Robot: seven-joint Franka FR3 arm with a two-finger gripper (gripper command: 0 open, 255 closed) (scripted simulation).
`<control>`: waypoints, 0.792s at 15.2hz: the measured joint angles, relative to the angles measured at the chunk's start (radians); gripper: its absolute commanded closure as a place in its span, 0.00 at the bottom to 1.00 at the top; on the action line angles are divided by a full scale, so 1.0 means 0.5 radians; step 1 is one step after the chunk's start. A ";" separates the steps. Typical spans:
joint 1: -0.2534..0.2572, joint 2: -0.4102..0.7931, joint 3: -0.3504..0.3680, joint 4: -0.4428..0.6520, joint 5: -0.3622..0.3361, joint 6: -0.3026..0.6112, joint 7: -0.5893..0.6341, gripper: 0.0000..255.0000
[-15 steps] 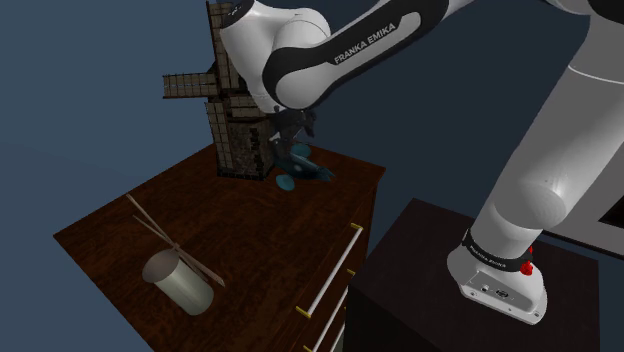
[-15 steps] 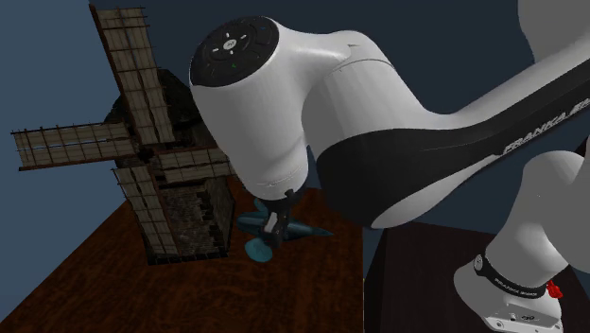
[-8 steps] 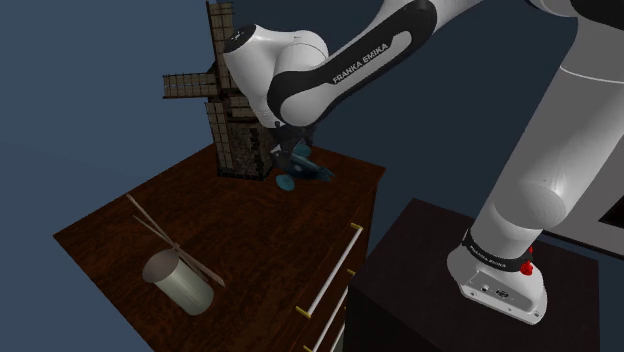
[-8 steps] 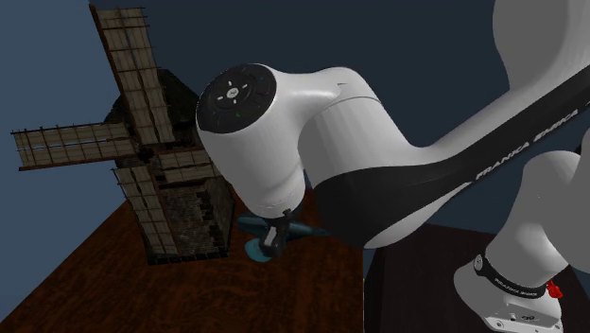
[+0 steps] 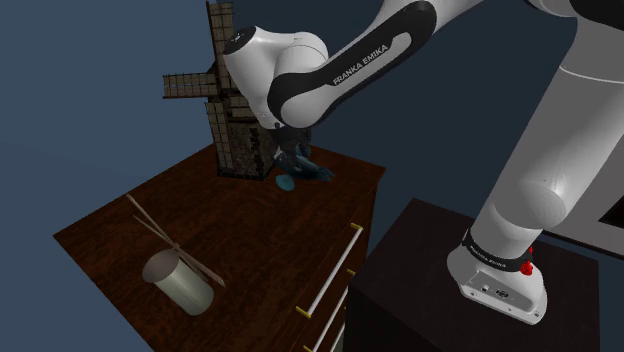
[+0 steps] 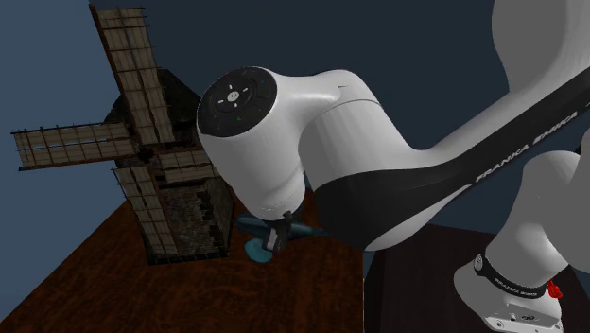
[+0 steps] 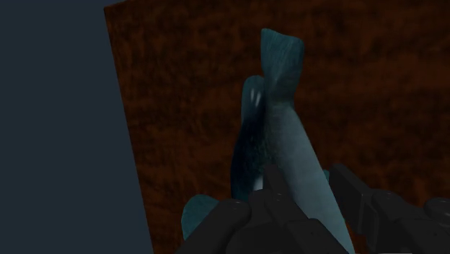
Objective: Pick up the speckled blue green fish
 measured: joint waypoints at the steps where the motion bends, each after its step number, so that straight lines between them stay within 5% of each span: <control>1: 0.000 0.000 0.000 0.000 0.000 0.000 0.000 1.00; 12: -0.001 -0.086 -0.002 0.149 0.070 -0.207 -0.104 1.00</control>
